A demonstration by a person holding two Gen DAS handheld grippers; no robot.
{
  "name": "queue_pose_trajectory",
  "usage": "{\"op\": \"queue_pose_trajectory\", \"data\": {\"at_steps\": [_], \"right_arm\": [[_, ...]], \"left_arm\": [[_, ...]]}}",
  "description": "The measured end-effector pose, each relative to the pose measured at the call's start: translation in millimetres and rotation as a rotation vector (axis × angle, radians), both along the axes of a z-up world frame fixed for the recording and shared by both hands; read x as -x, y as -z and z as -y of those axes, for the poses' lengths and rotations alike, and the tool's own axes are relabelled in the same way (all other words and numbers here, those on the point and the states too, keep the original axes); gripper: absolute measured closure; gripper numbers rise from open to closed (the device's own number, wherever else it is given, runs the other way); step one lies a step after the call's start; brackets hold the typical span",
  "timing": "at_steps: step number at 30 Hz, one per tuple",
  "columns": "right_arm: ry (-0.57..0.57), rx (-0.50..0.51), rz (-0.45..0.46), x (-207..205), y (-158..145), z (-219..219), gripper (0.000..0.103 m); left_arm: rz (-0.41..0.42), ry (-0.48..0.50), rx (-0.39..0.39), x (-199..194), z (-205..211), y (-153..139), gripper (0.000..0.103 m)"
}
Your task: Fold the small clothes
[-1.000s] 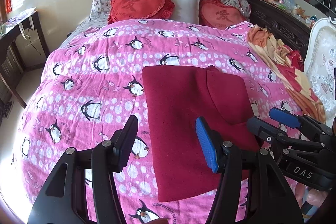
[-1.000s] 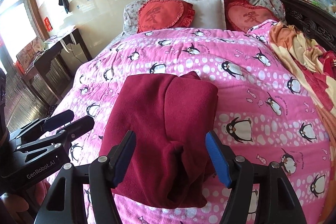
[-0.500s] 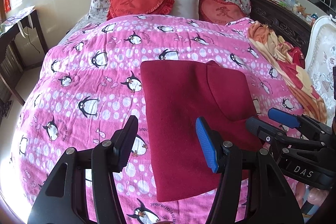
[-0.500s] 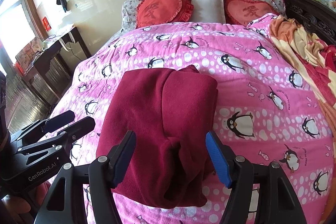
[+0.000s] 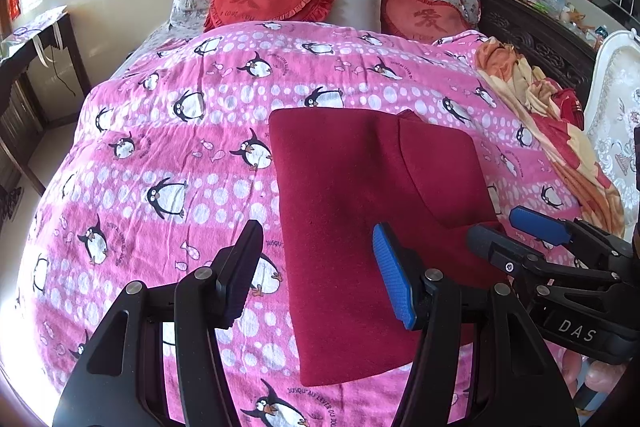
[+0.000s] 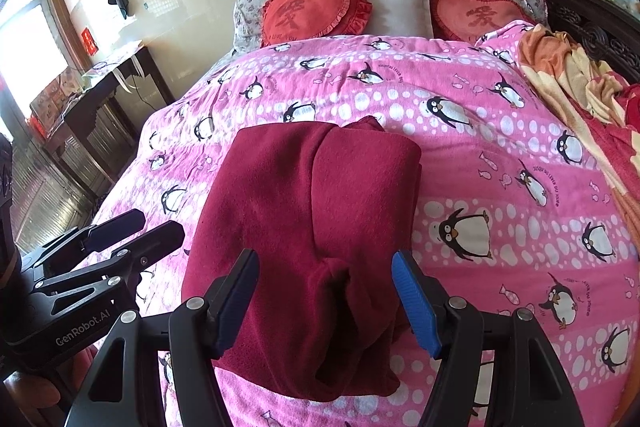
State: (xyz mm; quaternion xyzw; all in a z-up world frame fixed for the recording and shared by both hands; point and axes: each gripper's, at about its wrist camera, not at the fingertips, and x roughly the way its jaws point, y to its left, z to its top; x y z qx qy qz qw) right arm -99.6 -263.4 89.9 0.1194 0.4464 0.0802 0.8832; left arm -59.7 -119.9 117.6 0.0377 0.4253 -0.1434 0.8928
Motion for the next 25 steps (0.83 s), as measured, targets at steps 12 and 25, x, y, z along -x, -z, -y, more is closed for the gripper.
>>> {"op": "queue_pose_trajectory", "data": {"at_steps": [12,25], "right_arm": [[0.0,-0.003,-0.016,-2.7,5.3,0.2,0.037],[0.002,-0.009,-0.026,-2.9,8.6,1.2,0.037]], "left_arm": [[-0.009,-0.006,-0.001,-2.3,0.6,3.6,0.046],[-0.007,-0.038,0.012,-10.4,-11.8,9.1,0.046]]}}
